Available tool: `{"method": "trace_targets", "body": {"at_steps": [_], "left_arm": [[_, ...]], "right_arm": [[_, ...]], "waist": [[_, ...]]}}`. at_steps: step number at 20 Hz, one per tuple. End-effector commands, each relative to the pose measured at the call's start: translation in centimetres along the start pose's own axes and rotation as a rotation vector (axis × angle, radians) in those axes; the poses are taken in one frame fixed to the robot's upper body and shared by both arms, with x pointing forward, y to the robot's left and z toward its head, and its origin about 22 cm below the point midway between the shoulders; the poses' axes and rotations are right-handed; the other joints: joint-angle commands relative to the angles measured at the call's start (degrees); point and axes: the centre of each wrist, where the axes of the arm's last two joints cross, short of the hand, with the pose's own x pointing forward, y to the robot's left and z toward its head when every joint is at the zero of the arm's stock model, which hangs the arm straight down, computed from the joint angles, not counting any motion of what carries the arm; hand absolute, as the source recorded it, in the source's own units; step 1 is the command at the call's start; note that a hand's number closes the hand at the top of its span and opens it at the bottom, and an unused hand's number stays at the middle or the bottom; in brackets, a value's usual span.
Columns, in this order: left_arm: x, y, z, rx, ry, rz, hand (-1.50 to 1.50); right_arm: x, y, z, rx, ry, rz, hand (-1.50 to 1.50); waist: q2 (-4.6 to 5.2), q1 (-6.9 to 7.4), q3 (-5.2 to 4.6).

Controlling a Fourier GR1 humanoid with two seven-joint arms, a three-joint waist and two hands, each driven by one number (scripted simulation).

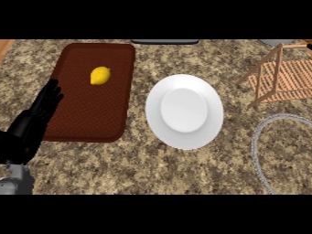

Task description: Pick the croissant from the placemat and place it in the tiered shelf

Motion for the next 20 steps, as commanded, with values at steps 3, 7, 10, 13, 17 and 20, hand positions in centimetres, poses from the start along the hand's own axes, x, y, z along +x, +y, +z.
{"method": "trace_targets", "body": {"at_steps": [3,7,10,13,17,20], "left_arm": [[-1.0,0.1,-0.4,0.013,0.006,-0.007,0.00],[0.7,0.3,0.1,0.015,-0.019,-0.015,0.00],[0.3,-0.8,-0.3,-0.015,-0.001,-0.005,0.00],[-0.3,-1.0,0.4,-0.019,0.012,-0.008,0.00],[0.6,0.2,-0.6,-0.005,0.007,-0.007,0.00],[-0.6,-0.7,0.2,0.008,0.001,-0.006,0.00]], "right_arm": [[-1.7,-0.6,0.1,-0.165,0.218,-0.017,1.50],[-5.5,-2.5,3.2,-0.035,0.301,0.441,1.50],[-5.7,-2.5,3.4,0.127,0.287,0.640,-1.50],[-5.8,-5.8,2.0,0.027,0.432,0.446,-1.50],[-3.8,-5.6,0.2,-0.074,0.413,0.356,-1.50],[-3.6,-8.2,0.1,-0.187,0.376,0.187,-1.50]], "waist": [[0.03,-0.29,-0.03],[0.38,-0.28,-0.19],[0.44,0.29,-0.13],[0.10,0.48,-0.03],[-0.10,0.04,-0.02],[-0.24,-0.35,-0.04]]}}
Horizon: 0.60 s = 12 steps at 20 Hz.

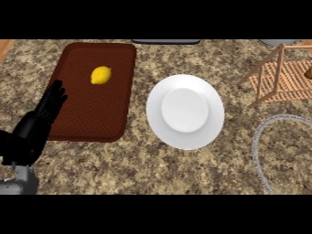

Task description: Pick the croissant from the placemat and place it in the tiered shelf

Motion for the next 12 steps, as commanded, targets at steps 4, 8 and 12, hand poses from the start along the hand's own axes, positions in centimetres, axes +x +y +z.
{"method": "trace_targets", "body": {"at_steps": [4,8,12], "left_arm": [[-0.6,0.0,-0.2,0.004,-0.005,-0.006,0.00],[0.1,0.1,0.2,0.010,0.015,0.000,0.00],[0.5,1.2,0.8,0.014,0.011,0.003,0.00]], "right_arm": [[1.0,-5.2,-1.4,-0.140,0.055,-0.346,-1.50],[-1.2,-7.3,-0.6,-0.198,0.137,-0.529,-1.50],[-5.2,-10.4,0.1,-0.215,0.308,-0.763,-1.50]], "waist": [[0.01,-0.13,-0.04],[-0.54,-1.43,0.00],[-0.65,-1.29,0.07]]}}
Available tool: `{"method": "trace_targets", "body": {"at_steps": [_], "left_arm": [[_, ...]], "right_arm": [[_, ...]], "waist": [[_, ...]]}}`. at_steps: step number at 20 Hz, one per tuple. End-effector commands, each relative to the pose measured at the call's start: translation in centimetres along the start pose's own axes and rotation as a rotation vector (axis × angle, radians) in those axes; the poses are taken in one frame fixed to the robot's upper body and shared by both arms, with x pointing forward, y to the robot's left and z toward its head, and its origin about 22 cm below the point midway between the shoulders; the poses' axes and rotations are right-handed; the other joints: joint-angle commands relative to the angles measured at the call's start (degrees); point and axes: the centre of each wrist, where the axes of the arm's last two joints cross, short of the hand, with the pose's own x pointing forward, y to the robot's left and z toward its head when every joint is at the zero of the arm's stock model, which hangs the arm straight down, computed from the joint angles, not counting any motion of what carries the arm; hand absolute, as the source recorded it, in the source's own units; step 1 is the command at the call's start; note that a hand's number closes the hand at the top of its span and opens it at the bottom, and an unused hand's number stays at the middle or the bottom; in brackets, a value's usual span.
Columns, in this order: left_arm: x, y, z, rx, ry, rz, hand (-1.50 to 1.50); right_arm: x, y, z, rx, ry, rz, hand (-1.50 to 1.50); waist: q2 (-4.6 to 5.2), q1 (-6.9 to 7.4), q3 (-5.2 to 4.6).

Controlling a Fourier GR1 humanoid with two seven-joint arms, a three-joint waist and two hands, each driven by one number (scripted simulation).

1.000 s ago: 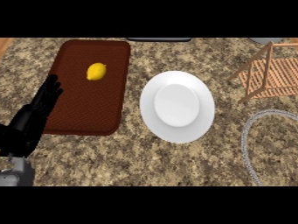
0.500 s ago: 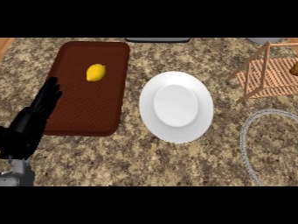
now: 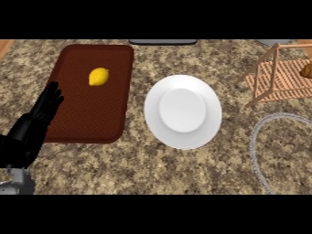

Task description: Pick the croissant from the placemat and place it in the tiered shelf

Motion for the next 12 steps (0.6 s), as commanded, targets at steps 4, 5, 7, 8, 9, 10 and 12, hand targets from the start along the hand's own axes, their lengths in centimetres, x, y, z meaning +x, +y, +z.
{"method": "trace_targets", "body": {"at_steps": [4,5,7,8,9,10,12], "left_arm": [[-1.0,0.4,0.3,0.012,0.026,-0.009,0.00],[-0.5,1.1,0.1,0.023,0.014,-0.003,0.00],[0.2,0.5,-0.4,0.008,0.004,0.001,0.00],[0.3,0.4,0.1,0.027,0.007,-0.005,0.00],[-0.5,1.1,-0.1,0.001,0.004,0.002,0.00],[-0.8,1.4,0.5,0.012,0.001,0.001,0.00],[-0.2,-0.9,0.0,0.015,-0.002,0.004,0.00]], "right_arm": [[-3.9,-9.3,0.4,-0.033,0.231,-0.377,-1.50],[-4.8,-10.8,0.9,-0.014,0.250,-0.386,-1.50],[-7.2,-12.2,1.7,-0.013,0.294,-0.418,-1.50],[-8.4,-14.6,2.5,-0.028,0.293,-0.431,-1.50],[-9.6,-14.3,2.7,-0.010,0.310,-0.446,-1.50],[-10.1,-15.1,3.2,-0.013,0.312,-0.444,-1.50],[-13.0,-15.1,4.3,-0.008,0.291,-0.485,-1.50]], "waist": [[0.06,-0.96,0.05],[-0.06,-1.25,0.05],[0.12,-1.13,0.11],[0.14,-0.93,0.17],[0.49,-0.46,0.16],[0.37,-0.15,0.13],[0.47,-0.72,0.27]]}}
